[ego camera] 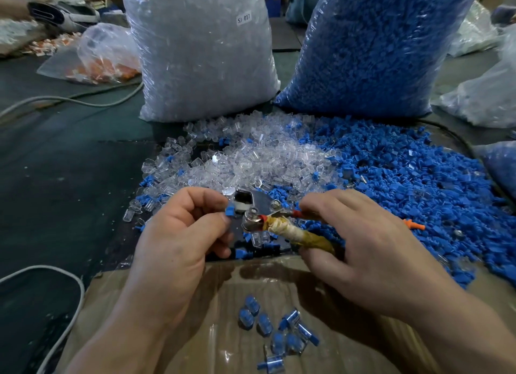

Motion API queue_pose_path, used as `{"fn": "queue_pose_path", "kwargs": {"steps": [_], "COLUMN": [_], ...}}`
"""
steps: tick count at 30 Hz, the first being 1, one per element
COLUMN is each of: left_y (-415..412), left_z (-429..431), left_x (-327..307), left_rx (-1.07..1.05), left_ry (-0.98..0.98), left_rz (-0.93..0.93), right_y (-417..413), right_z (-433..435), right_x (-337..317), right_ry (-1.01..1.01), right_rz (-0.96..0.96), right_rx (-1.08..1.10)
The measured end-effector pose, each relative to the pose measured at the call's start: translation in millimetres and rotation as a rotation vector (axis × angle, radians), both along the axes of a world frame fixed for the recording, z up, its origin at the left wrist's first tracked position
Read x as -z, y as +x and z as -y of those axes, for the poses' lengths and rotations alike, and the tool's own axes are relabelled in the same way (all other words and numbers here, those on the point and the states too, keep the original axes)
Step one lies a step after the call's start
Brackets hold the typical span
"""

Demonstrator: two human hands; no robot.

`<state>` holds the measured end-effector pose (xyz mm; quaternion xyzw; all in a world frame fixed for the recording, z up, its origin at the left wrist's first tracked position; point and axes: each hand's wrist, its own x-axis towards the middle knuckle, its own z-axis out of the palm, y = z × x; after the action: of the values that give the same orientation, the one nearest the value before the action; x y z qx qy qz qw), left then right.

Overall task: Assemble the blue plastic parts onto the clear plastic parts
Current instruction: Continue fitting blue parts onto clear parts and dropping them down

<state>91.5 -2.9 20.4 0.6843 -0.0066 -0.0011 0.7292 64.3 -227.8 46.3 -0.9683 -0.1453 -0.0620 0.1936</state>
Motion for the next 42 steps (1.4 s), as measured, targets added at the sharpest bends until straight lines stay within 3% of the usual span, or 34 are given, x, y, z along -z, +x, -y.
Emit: {"fn": "queue_pose_path", "kwargs": {"steps": [17,23,26,30,36,42], "left_y": [-7,-9,-6,-13,-16,-18], "left_z": [-3,-1,-3,9,22,26], "left_x": [-2,-3,-4,-6,-5,-1], "left_rx": [0.067,0.033,-0.035,0.08,0.079,0.049], "left_ry": [0.067,0.071,0.085,0.135,0.24,0.273], "left_rz": [0.068,0.103,0.027,-0.134,-0.159,-0.095], "right_y": [2,-3,0,10,20,6], "right_z": [-3,-3,4,8,10,-11], "right_x": [-2,-1,4,8,12,7], "right_ry": [-0.118,-0.037,-0.076,-0.188,-0.281,-0.073], "right_rz": [-0.019,-0.035,0.016,0.021,-0.02,0.204], "right_rx": [-0.048,-0.005,0.094,0.256,0.315,0.129]}}
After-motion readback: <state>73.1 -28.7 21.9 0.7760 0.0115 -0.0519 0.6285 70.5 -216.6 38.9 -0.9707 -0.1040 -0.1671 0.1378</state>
